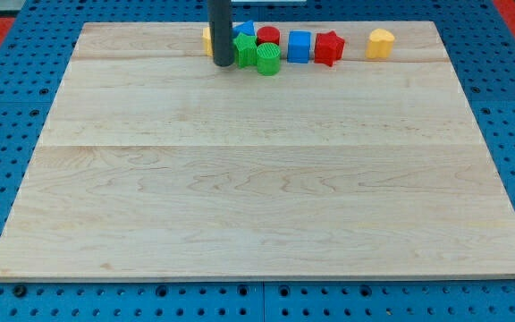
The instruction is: Slightly push a group of blocks to the top center of the board
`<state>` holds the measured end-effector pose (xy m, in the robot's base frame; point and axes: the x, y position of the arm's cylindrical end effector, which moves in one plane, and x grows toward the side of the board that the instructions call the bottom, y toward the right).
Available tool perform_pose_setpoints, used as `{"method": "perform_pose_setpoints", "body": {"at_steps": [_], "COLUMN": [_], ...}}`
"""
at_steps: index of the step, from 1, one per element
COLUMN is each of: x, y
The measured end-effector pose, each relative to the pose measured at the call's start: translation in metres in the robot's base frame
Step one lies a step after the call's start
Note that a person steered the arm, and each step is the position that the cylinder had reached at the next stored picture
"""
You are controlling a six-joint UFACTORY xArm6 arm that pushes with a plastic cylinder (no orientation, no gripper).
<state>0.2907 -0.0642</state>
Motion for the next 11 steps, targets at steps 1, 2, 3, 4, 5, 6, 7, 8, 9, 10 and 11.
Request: {"method": "perform_pose_setpoints", "body": {"at_steps": [1, 2, 3, 4, 5, 6, 7, 8, 9, 10, 11], "x": [0.033, 0.03, 0.008, -0.044, -0.064, -0.043, -0.043, -0.043, -0.042, -0.049, -0.063], "y": [0.015, 0.128, 0.239, 0.306, 0.284, 0.218, 0.157, 0.107, 0.119, 0.154, 0.129]}}
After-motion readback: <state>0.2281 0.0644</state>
